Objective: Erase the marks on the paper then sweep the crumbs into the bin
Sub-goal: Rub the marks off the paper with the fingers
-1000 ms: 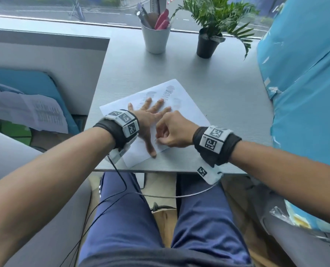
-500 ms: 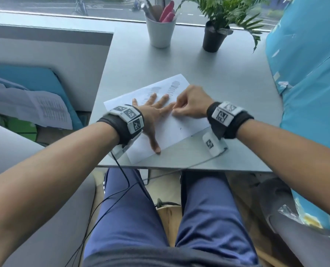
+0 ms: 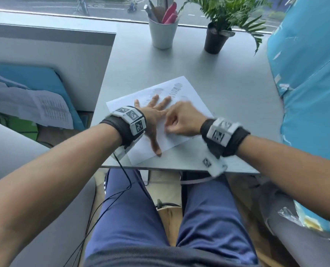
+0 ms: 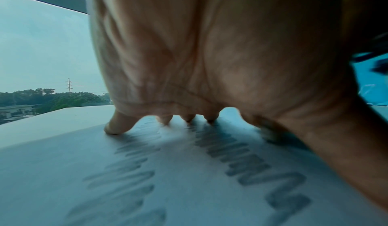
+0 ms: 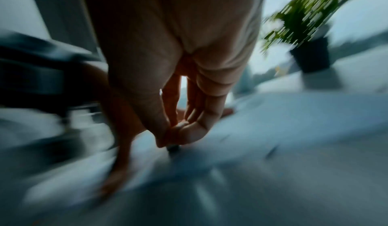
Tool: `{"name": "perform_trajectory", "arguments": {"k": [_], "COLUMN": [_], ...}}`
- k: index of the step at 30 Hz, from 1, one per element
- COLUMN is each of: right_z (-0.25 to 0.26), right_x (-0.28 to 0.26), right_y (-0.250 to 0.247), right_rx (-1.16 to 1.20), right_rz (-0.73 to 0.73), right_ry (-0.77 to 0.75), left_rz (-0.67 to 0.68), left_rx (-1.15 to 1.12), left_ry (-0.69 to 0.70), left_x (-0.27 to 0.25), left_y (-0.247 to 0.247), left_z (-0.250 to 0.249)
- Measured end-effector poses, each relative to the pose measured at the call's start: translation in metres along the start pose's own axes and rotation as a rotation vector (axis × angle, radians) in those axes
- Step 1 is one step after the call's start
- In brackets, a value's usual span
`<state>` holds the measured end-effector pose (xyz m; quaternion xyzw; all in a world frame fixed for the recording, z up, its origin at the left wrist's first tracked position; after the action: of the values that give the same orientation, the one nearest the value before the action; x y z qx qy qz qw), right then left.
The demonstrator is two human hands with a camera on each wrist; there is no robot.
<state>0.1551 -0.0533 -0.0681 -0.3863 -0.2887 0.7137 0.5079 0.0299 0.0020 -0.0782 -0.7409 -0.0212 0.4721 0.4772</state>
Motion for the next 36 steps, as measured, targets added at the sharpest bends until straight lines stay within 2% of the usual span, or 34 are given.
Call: {"name": "perform_trajectory", "arguments": {"k": [2,3,6,7,8,11,12,13,16,17,19,22,23,27,28,32,33,36], "right_z": [0.011,0.008,-0.02,-0.023,-0.018,0.013,0.015,0.011,-0.018,-0.021,-0.006,0.018,0.013,-0.012,-0.006,0.021,0.015,-0.023], "right_x": [-0.011,-0.007,0.016,0.018,0.015,-0.012,-0.015,-0.01,0.016,0.019,0.011,-0.012,-0.007,0.019,0.016,-0.014,-0.012,0.006], "right_y": [0.014,0.008,-0.029,-0.032,-0.027,0.013,0.016,0.009,-0.028,-0.032,-0.016,0.013,0.008,-0.026,-0.021,0.015,0.01,-0.027], "right_rx": [-0.005,-0.007,-0.011,-0.005,0.006,0.006,-0.003,-0.01,0.003,0.003,-0.007,0.005,0.002,-0.025,-0.019,0.033,0.04,0.008], "right_rz": [0.111,0.091,-0.14,-0.174,-0.154,0.071,0.105,0.09,-0.148,-0.185,-0.133,0.045,0.045,-0.154,-0.149,0.054,0.032,-0.195], "right_ry": [-0.053,-0.039,0.089,0.108,0.099,-0.028,-0.055,-0.053,0.09,0.108,0.052,-0.051,-0.043,0.07,0.055,-0.051,-0.045,0.1], "left_rz": [0.006,0.005,-0.008,-0.01,-0.01,0.009,0.008,0.005,-0.008,-0.013,-0.016,-0.017,-0.015,-0.03,-0.036,-0.028,-0.029,-0.047], "left_rx": [0.005,0.009,-0.007,-0.015,-0.012,-0.002,0.001,0.003,-0.015,-0.019,-0.015,-0.012,-0.014,-0.038,-0.034,-0.015,-0.019,-0.021], "left_ry": [-0.001,0.005,0.024,0.023,0.019,0.001,0.001,0.003,0.013,0.014,0.017,0.014,0.016,0.031,0.031,0.021,0.026,0.088], "left_x": [0.002,0.002,-0.001,-0.001,0.0,0.005,0.005,0.005,0.001,0.0,0.002,0.007,0.007,0.007,0.007,0.008,0.007,0.005], "left_y": [0.001,0.001,0.001,0.001,0.001,0.001,0.002,0.002,0.002,0.002,0.001,0.002,0.003,0.004,0.004,0.004,0.004,0.006], "left_z": [0.0,0.0,0.002,0.001,0.002,0.0,0.001,0.001,0.002,0.001,0.002,0.003,0.003,0.006,0.005,0.002,0.002,0.009]}}
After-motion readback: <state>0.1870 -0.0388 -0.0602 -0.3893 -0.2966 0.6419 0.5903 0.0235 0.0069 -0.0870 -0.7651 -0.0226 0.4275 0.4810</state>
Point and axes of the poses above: each hand's wrist, its own x-axis towards the middle knuckle, its own y-axis out of the palm, z = x × y, the point moved 2 cm from there along x, towards the middle knuckle, and after that the axes turned 1 degree about z, right-handed, at the moved point
